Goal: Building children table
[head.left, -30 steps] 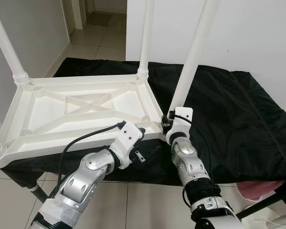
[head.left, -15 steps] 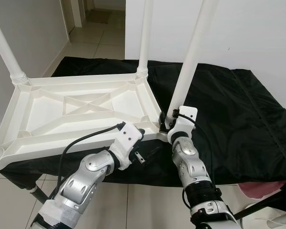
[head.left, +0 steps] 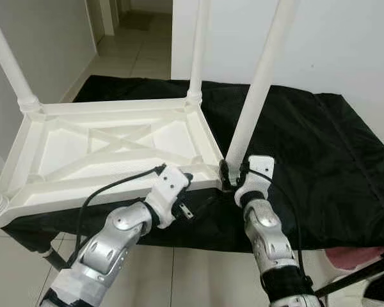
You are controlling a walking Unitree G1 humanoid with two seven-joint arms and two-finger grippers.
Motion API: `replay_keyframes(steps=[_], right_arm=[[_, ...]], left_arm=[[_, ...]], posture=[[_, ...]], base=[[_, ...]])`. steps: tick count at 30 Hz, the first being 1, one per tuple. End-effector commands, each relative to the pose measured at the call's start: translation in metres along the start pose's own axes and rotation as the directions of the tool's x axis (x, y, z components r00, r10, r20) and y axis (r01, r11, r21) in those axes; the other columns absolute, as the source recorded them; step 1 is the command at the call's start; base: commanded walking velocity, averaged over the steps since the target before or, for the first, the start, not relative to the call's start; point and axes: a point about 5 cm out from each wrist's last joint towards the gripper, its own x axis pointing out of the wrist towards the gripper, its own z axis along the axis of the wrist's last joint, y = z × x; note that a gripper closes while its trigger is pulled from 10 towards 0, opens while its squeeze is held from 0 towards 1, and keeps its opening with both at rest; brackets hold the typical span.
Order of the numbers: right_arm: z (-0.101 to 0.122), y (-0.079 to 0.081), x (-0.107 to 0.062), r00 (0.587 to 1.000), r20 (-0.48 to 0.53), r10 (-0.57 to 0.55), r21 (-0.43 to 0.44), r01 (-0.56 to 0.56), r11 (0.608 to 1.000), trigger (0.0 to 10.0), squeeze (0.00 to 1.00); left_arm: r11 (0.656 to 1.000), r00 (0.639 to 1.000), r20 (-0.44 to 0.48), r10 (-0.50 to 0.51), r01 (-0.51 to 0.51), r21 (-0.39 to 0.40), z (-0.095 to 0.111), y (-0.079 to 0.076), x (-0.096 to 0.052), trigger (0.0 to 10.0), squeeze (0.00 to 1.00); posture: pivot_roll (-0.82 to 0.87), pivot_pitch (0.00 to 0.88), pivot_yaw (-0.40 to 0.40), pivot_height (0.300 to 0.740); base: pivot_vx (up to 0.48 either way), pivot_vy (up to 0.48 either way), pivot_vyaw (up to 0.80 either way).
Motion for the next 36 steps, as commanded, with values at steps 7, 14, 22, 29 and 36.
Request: replay_keyframes(steps=[7, 14, 22, 29, 36], right_arm=[[0.004, -0.005, -0.015, 0.995, 0.079, 0.055, -0.009, -0.055, 0.998, 10.0, 0.00], [0.004, 0.002, -0.030, 0.968, 0.119, 0.219, 0.004, -0.221, 0.975, 10.0, 0.00], [-0.009, 0.012, -0.042, 0.927, 0.076, 0.366, -0.012, -0.366, 0.930, 0.0, 0.00], [-0.011, 0.024, -0.039, 0.887, 0.059, 0.457, 0.021, -0.459, 0.888, 10.0, 0.00], [-0.004, 0.030, -0.012, 0.882, 0.071, 0.466, 0.019, -0.468, 0.884, 10.0, 0.00]], left_arm=[[0.997, 0.998, 0.011, 0.068, -0.068, -0.029, -0.003, 0.014, -0.011, 10.0, 0.00], [0.966, 0.969, 0.041, 0.244, -0.239, -0.098, -0.005, 0.036, -0.019, 10.0, 0.00], [0.936, 0.938, 0.069, 0.339, -0.329, -0.126, -0.002, 0.050, -0.020, 10.0, 0.00], [0.933, 0.933, 0.071, 0.353, -0.344, -0.108, 0.000, 0.055, -0.020, 10.0, 0.00], [0.919, 0.915, 0.094, 0.393, -0.387, -0.076, 0.009, 0.060, -0.018, 10.0, 0.00]], posture=[[0.06, 0.000, -0.010, 0.740], [0.06, 0.019, -0.005, 0.740], [0.05, 0.046, -0.027, 0.740], [0.04, 0.047, -0.017, 0.740], [0.05, 0.035, -0.003, 0.740]], base=[[0.000, 0.000, 0.00], [0.000, 0.000, 0.00], [0.000, 0.000, 0.00], [0.000, 0.000, 0.00], [0.000, 0.000, 0.00]])
